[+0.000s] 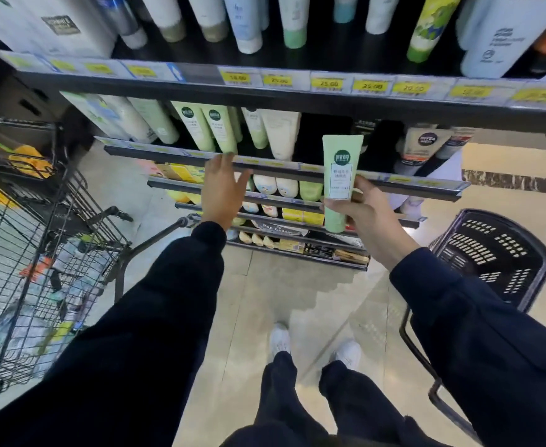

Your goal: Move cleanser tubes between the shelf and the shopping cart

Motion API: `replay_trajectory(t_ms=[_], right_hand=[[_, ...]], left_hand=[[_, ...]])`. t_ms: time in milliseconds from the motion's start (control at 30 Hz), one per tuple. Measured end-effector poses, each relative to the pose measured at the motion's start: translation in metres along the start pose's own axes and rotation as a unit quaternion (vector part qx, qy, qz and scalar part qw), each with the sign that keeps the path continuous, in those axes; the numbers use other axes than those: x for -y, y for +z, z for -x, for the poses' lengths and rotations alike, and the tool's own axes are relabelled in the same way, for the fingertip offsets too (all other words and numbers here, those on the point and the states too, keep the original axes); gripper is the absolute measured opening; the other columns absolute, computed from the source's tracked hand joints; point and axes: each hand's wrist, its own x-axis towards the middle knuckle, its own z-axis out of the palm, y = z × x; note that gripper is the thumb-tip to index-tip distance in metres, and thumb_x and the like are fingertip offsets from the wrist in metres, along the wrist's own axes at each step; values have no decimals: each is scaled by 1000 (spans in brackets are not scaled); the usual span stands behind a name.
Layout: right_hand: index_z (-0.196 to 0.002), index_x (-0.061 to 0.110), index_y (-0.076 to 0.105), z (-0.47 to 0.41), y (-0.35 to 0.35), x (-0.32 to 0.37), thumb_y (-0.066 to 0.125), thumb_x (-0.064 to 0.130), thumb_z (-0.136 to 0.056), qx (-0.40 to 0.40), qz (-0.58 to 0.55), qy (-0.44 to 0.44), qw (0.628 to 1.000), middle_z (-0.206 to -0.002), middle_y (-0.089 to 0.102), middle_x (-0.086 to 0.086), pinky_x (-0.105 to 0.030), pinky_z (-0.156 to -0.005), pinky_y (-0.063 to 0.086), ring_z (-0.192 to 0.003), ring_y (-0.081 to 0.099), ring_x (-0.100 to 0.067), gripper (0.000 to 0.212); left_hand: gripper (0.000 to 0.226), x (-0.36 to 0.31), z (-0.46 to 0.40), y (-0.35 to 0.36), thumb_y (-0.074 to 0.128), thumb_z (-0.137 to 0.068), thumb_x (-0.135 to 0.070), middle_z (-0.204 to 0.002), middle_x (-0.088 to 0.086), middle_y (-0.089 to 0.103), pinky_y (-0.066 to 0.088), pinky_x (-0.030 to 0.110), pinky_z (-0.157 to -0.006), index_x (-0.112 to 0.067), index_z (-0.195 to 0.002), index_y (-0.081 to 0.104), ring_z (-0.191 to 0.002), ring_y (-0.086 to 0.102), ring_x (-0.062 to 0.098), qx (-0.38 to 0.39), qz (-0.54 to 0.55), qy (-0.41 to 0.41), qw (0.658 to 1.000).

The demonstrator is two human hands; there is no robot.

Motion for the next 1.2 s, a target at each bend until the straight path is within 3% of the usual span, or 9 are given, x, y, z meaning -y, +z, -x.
replay_trajectory(t_ms=[167, 300, 467, 567, 700, 967, 1200], right_hand=[[-127, 31, 63, -16, 50, -4, 80, 11, -88, -13, 3, -18, 1000, -123, 75, 6, -52, -106, 53, -118, 69, -17, 47], [-126, 28, 64, -29, 81, -3, 80, 12, -89, -33, 13, -32, 999, -119, 76, 8, -50, -104, 55, -115, 70, -15, 44], [-125, 30, 62, -41, 113, 3, 80, 16, -89, -54, 53, -60, 995, -123, 73, 9, -45, -97, 59, -115, 68, -12, 43], [-127, 24, 62, -51, 130, 7, 80, 14, -89, -64, 76, -76, 992, -118, 73, 7, -41, -91, 62, -108, 69, -11, 43], [-123, 22, 63, -67, 150, 10, 82, 16, -87, -82, 120, -102, 984, -118, 73, 8, -36, -95, 59, -109, 69, -8, 42], [-120, 21, 62, -114, 178, 13, 83, 14, -82, -158, 183, -149, 959, -116, 71, 8, -34, -96, 58, -109, 67, -8, 44], [-114, 25, 62, -138, 189, 4, 84, 23, -76, -211, 220, -182, 935, -114, 68, 2, -41, -94, 58, -107, 66, -14, 44]], left_hand=[[46, 54, -39, -13, 65, -99, -33, -128, 20, 58, 41, 46, -106, 1, -128, 56, -123, 49, 39, 14, -64, 64, 996], [45, 80, -56, -9, 62, -100, -35, -128, 18, 59, 40, 45, -107, 0, -128, 57, -123, 49, 38, 34, -106, 118, 987], [39, 96, -61, -1, 66, -97, -31, -116, 16, 63, 44, 45, -101, 0, -120, 62, -112, 55, 37, -8, -105, 163, 981], [38, 103, -59, 4, 66, -96, -30, -115, 15, 63, 44, 43, -102, 0, -120, 62, -112, 56, 37, -33, -93, 179, 979], [39, 107, -59, 6, 65, -97, -30, -118, 16, 63, 44, 44, -103, 0, -123, 62, -115, 56, 36, -37, -87, 186, 978], [36, 117, -61, 12, 66, -95, -30, -116, 14, 63, 45, 43, -99, -3, -118, 62, -112, 56, 35, -52, -64, 203, 976], [38, 122, -64, 14, 65, -96, -32, -119, 14, 63, 45, 44, -101, -3, -120, 62, -116, 56, 36, -43, -51, 203, 977]])
